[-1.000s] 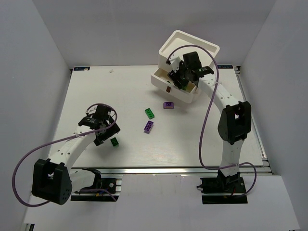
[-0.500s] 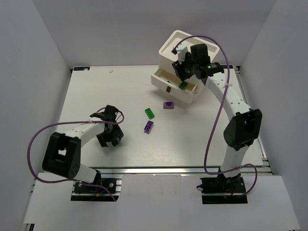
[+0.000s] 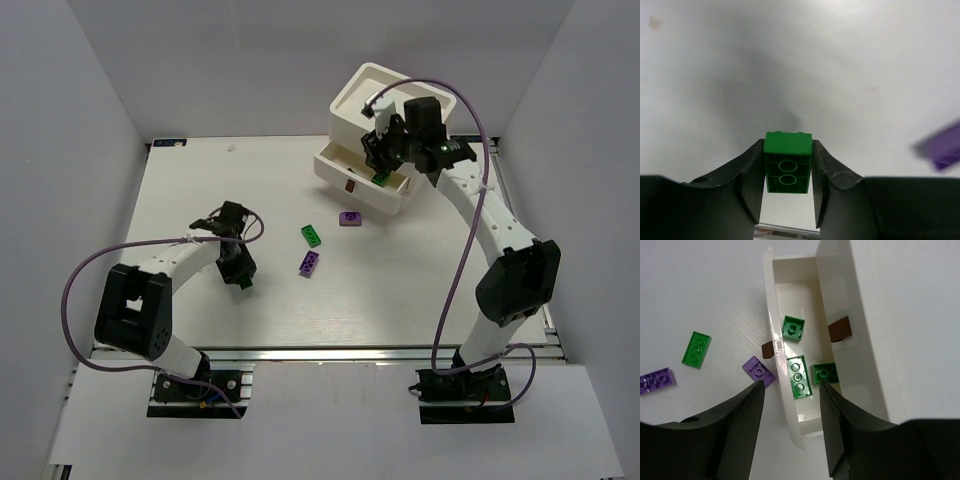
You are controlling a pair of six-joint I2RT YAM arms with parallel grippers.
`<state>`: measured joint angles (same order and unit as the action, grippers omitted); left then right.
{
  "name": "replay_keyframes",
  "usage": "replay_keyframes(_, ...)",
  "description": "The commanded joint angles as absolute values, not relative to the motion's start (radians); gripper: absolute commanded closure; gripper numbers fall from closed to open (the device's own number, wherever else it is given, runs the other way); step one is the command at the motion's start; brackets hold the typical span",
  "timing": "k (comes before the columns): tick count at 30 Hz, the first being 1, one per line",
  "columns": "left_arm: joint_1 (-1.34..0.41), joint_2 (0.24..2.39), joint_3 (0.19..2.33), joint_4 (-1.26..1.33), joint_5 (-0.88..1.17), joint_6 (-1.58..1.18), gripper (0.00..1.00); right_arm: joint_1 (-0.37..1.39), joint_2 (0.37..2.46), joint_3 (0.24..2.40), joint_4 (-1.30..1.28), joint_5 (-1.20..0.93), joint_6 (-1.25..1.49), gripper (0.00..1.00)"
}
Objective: Sort the legos into containers by color
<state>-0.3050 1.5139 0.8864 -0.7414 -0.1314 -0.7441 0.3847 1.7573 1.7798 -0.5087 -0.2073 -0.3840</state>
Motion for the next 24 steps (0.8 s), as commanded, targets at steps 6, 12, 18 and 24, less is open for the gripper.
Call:
replay_keyframes(6,-0.31,1.558,1.285,-0.467,0.119,-0.701,1.0,0.351,1.617,1.654,-0.449,-0.276,-0.321,0.95)
replay_keyframes(12,-0.31,1.828,1.633,-0.264,0.305,-0.798,1.0,0.337,1.577,1.586,-0.44,-0.342,-0.31,1.0)
replay_keyframes(18,-0.337,2.089,1.906,-0.107,0.391,-0.952,1.0,0.337,1.58,1.592,-0.443,-0.342,-0.299,1.0)
replay_keyframes(24,-0.367,2.235,2.065,-0.072,0.403,-1.003,0.99,0.336,1.583,1.589,-0.437,-0.334,-0.293,1.0)
